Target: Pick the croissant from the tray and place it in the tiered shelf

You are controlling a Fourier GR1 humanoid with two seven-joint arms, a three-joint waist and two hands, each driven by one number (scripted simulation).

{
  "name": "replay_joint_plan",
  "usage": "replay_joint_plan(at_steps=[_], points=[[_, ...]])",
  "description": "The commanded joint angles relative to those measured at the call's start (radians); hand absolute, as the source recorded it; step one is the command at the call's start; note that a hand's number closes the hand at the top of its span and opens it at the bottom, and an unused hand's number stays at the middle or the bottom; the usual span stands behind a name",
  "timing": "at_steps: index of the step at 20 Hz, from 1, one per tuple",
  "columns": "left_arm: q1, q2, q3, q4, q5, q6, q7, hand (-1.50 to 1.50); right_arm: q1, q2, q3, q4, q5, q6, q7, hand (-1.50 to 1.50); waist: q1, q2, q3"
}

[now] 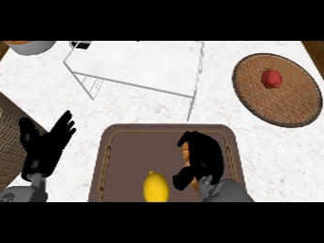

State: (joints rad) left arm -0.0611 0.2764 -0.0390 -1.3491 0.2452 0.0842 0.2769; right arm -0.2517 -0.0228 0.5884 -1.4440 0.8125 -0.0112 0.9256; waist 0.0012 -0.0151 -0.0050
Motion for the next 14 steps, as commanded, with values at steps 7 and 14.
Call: replay_joint_plan(at_steps=[7,14], points=[[0.009,-0.020,0.029,-0.010,-0.008,-0.018,0.016,0.00,0.034,0.022,0.137,-0.112,0.083,-0.057,-0.021,1.50,-0.001,0.013,0.005],[-0.046,-0.046,-0.032,0.009,-0.037,-0.036,0.010,0.00,-0.377,0.022,0.288,0.049,-0.149,-0.295,0.272,1.50,0.104,0.029,0.004]])
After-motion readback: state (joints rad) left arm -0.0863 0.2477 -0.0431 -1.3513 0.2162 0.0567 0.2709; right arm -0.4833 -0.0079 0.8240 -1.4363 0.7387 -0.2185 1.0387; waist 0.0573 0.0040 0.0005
